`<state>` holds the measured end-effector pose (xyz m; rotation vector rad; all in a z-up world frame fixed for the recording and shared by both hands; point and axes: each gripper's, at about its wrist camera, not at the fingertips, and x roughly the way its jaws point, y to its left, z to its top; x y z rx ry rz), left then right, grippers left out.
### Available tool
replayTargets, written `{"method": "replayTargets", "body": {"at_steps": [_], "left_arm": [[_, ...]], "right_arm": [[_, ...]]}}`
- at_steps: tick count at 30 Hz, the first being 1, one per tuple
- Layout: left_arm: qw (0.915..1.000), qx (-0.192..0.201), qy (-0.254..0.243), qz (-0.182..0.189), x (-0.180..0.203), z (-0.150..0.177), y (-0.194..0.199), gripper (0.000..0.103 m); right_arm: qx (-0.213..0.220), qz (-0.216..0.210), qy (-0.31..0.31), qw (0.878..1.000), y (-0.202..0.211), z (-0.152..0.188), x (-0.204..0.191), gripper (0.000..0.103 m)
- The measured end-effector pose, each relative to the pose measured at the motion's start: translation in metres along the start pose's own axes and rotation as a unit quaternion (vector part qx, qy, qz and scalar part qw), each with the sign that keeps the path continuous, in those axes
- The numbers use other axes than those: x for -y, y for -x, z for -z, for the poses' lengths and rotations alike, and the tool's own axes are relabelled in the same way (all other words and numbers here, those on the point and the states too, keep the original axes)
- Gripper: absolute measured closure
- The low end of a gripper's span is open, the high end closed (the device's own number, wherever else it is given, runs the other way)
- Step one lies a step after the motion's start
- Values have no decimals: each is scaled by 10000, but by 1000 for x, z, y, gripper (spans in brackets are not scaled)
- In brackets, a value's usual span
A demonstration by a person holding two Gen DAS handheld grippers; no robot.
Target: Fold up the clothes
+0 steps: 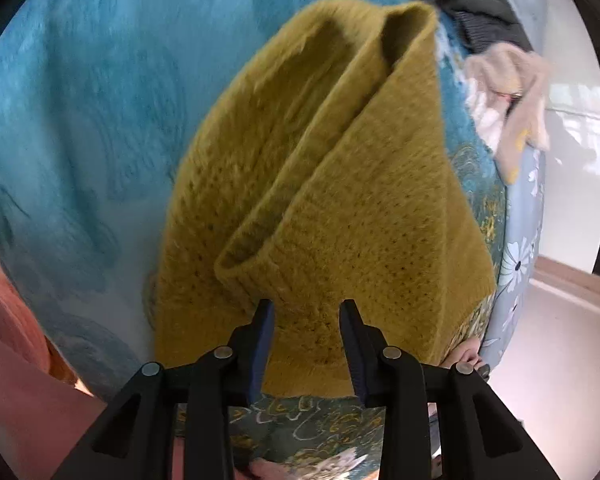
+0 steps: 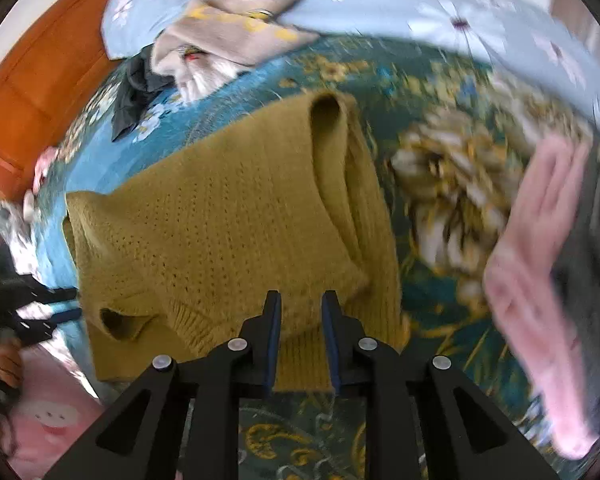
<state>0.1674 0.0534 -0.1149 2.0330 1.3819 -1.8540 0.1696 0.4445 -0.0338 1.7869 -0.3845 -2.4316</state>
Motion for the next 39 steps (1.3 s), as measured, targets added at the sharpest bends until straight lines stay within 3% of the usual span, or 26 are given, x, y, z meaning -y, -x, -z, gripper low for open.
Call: {"method": "replayTargets", "body": {"at_steps": [6,8,10,12,14,16,19,27,30,34,37,38,39], "left_arm": [[9992,-52,95,-373,2,0,-20,66],[9988,-55,-12,-485,7,3,-24,66],[9981,-44,-137,-604,13,6,-28,68],[9971,-25,-248,-718,16,10,-31,75],[9964,-29,-330,-777,18,15,-33,93],[9964,-19,-380,-758,19,20,-32,95],[9962,36,-487,-717,24,31,-29,97],[9963,485,-710,-61,37,64,-1,97],[9951,622,-755,106,41,73,4,97],[9935,757,-836,124,46,87,6,97],[9914,778,-1050,13,54,68,18,97],[9904,720,-1169,-156,51,61,24,97],[9894,608,-1260,-380,45,46,30,97]], "right_arm": [[-116,-833,-820,9931,-9,16,11,81],[-120,-1101,-1140,9873,-11,18,15,71],[-150,-1235,-1374,9827,-15,18,16,67],[-203,-1244,-1453,9813,-18,19,13,67],[-207,-1230,-1446,9816,-21,20,9,67],[-225,-1232,-1473,9811,-25,20,5,67],[-255,-1249,-1561,9795,-29,19,7,67],[-283,-1287,-1909,9727,-35,21,18,67],[-296,-1310,-2052,9695,-38,22,23,52],[-345,-1340,-2301,9633,-43,20,26,52],[-400,-1190,-2416,9622,-46,18,25,52],[-409,-1102,-2422,9631,-46,17,24,54],[-379,-1001,-2357,9659,-45,15,22,67]]}}
